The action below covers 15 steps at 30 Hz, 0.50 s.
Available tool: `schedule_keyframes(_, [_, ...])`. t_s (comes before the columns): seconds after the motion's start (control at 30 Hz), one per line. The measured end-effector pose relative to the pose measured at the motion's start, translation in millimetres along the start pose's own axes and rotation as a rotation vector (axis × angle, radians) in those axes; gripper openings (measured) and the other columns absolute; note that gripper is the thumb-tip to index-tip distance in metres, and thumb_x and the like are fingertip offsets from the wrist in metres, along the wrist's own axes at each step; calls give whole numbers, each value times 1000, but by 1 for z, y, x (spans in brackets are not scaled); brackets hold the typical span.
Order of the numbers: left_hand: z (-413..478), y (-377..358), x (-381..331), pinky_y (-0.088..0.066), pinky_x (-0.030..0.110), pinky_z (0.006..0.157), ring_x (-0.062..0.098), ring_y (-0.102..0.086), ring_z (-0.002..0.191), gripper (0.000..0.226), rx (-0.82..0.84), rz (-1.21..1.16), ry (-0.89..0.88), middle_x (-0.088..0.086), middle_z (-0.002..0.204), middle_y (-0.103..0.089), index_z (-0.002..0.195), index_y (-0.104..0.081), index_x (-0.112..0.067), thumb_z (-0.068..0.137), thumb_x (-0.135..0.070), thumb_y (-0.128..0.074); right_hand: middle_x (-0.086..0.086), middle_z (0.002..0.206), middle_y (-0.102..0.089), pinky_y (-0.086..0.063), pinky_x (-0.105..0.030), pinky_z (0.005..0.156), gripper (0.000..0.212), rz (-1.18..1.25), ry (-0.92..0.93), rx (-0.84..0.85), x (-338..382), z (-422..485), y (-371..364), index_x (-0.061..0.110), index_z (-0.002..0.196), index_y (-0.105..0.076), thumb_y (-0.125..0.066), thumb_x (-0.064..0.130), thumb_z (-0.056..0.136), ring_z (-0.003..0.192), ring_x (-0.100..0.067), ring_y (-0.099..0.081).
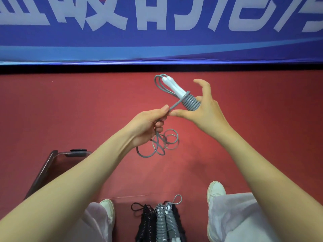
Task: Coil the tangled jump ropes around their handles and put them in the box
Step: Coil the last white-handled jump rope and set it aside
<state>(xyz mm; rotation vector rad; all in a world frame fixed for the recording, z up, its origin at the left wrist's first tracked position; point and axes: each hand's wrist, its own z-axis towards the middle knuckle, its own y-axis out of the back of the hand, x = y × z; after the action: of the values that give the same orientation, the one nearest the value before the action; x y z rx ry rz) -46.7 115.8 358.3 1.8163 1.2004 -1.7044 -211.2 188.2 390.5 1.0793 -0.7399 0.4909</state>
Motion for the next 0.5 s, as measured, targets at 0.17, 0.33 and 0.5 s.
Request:
schedule_keyframes(0.17, [1, 4, 3, -28, 23, 62, 5, -33, 54, 13, -46, 152, -128, -10, 66, -53, 79, -67, -16, 78, -29, -66, -18, 70, -57, -42, -38, 59, 71, 131, -28, 12, 1, 1, -6, 36, 117, -35, -70, 70, 65, 56, -18, -46])
schedule_keyframes(0.33, [4, 9, 10, -33, 21, 60, 7, -37, 55, 18, -26, 326, -212, -6, 61, -46, 77, -62, -13, 90, -25, -60, -4, 61, -52, -36, -27, 43, 44, 386, -64, 121, 4, 1, -9, 26, 115, -39, -62, 52, 86, 46, -13, -44])
schedule_keyframes(0.5, [-2, 22, 1, -40, 20, 68, 9, -45, 63, 25, 238, 453, -127, -5, 66, -51, 86, -62, -12, 89, -35, -54, -6, 59, -52, -21, -13, 34, 31, 659, -160, 232, 5, 0, -1, 24, 102, -44, -54, 49, 85, 36, -15, -39])
